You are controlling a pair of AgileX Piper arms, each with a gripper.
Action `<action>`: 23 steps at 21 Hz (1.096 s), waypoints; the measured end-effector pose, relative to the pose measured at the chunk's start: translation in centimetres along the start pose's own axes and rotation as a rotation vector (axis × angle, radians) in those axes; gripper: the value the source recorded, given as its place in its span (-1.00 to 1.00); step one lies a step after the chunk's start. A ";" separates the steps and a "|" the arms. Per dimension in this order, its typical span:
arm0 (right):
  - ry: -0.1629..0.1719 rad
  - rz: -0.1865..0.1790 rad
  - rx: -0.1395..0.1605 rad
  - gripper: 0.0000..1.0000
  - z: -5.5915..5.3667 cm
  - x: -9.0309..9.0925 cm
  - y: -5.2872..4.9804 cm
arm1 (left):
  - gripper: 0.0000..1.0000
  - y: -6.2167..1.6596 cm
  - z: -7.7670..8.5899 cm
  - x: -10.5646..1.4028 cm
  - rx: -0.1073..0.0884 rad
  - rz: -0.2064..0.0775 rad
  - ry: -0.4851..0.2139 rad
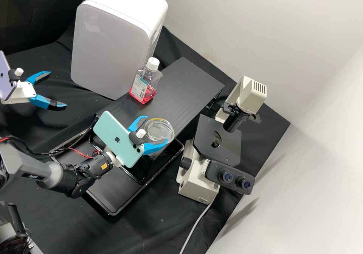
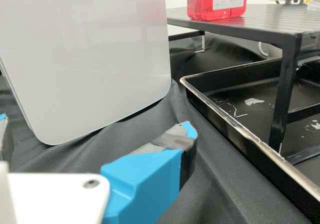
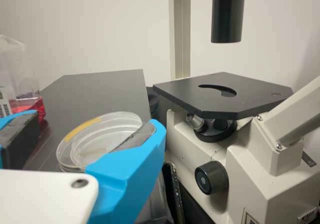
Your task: Place the lid on the petri dish
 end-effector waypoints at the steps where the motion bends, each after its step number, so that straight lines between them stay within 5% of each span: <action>1: 0.002 0.002 -0.001 1.00 -0.1 -0.1 0.0 | 1.00 0.00 0.0 0.0 0.000 0.000 0.000; 11: -0.005 0.010 -0.001 1.00 0.1 -0.3 0.2 | 1.00 0.02 0.0 0.0 -0.003 0.001 0.005; 23: -0.062 -0.030 -0.017 1.00 1.6 0.3 -0.7 | 1.00 0.02 0.0 0.0 -0.003 0.001 0.005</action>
